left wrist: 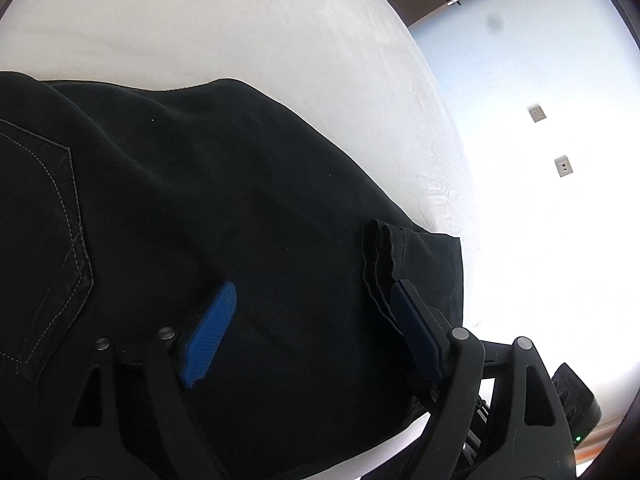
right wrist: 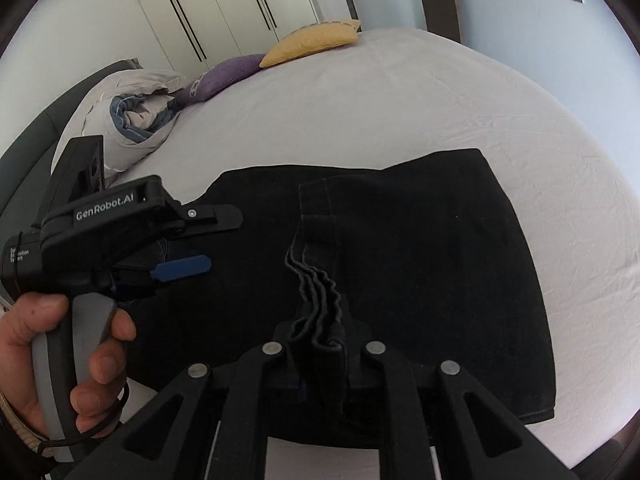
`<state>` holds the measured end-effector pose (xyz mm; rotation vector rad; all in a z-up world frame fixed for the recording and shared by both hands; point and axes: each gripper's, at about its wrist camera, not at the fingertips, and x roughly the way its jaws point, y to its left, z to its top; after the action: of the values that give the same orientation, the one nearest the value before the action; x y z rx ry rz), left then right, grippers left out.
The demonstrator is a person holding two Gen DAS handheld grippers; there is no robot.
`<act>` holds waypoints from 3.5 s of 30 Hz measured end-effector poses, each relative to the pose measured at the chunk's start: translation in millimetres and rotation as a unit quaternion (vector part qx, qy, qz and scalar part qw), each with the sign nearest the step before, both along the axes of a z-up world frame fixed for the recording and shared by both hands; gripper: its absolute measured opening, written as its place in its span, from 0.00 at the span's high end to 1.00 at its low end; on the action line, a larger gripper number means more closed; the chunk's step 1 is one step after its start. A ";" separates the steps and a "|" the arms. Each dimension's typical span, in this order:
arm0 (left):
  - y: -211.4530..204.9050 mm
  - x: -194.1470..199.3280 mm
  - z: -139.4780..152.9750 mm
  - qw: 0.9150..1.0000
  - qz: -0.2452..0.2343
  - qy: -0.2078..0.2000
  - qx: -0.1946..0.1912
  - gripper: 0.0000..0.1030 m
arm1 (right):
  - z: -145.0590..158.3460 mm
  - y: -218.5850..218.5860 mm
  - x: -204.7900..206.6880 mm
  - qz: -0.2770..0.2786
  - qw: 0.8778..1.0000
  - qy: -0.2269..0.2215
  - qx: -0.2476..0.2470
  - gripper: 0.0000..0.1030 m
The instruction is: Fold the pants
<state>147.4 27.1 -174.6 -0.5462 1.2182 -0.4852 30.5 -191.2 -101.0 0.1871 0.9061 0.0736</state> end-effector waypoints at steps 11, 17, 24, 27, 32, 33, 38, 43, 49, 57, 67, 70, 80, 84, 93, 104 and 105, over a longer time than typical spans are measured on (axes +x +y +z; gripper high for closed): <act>-5.6 21.2 18.8 0.997 -0.055 0.048 -0.028 0.23 | 24.9 27.6 -8.4 0.003 0.998 -0.042 -0.053 0.88; -12.0 35.2 18.8 0.993 -0.081 0.068 -0.043 0.36 | 34.2 36.1 -15.5 0.013 0.997 -0.053 -0.049 0.88; -12.6 40.7 37.0 0.993 -0.111 0.044 -0.023 0.87 | 41.0 51.4 -18.0 0.030 0.997 -0.056 -0.044 0.88; -2.4 47.6 48.1 0.991 -0.128 0.026 -0.009 0.90 | 43.1 63.5 -17.6 0.043 0.997 -0.057 -0.037 0.88; 23.8 62.0 69.4 0.983 -0.174 -0.010 0.052 0.90 | 44.1 86.0 -7.5 0.070 0.996 -0.059 -0.022 0.88; 29.7 64.9 71.9 0.982 -0.179 -0.015 0.062 0.90 | 43.4 92.5 -4.6 0.078 0.995 -0.058 -0.021 0.88; 60.7 79.8 77.1 0.976 -0.191 -0.026 0.102 0.90 | 34.4 126.0 10.0 0.108 0.993 -0.049 -0.019 0.88; 80.9 85.7 63.3 0.974 -0.189 -0.015 0.127 0.90 | 13.4 144.8 23.6 0.122 0.992 -0.016 -0.004 0.88; 101.9 89.9 46.4 0.976 -0.173 -0.003 0.135 0.89 | -16.1 158.0 33.1 0.122 0.992 0.026 0.007 0.88; 131.7 85.3 64.4 0.966 -0.176 -0.022 0.186 0.69 | -32.5 160.1 32.3 0.139 0.986 0.071 0.060 0.48; 135.7 54.8 112.4 0.966 -0.123 -0.108 0.200 0.46 | 23.9 69.7 -5.2 0.156 0.962 0.021 0.225 0.35; 101.8 42.4 113.3 0.971 -0.139 -0.118 0.157 0.46 | 29.8 10.2 17.9 0.130 0.948 0.014 0.291 0.35; 24.0 -0.9 41.4 0.966 -0.178 -0.075 0.174 0.46 | -28.4 -92.5 128.0 0.075 0.894 0.075 0.435 0.35; 27.3 -4.9 37.7 0.972 -0.167 -0.072 0.147 0.46 | -60.9 -105.6 132.5 0.070 0.889 0.107 0.439 0.48; 49.9 -20.9 41.7 0.981 -0.134 -0.086 0.109 0.46 | -55.4 -81.1 23.9 0.128 0.893 0.143 0.408 0.43; 146.5 -68.0 45.5 0.993 0.027 -0.083 0.077 0.43 | 6.6 -65.8 -7.0 0.159 0.885 0.068 0.432 0.28; 161.1 -73.9 48.1 0.993 0.050 -0.082 0.071 0.43 | 6.0 -63.3 2.8 0.156 0.882 0.057 0.440 0.26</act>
<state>73.6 188.2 -126.5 -0.4337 1.0534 -0.3485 33.3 -254.5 -95.0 0.9011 0.9615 0.7910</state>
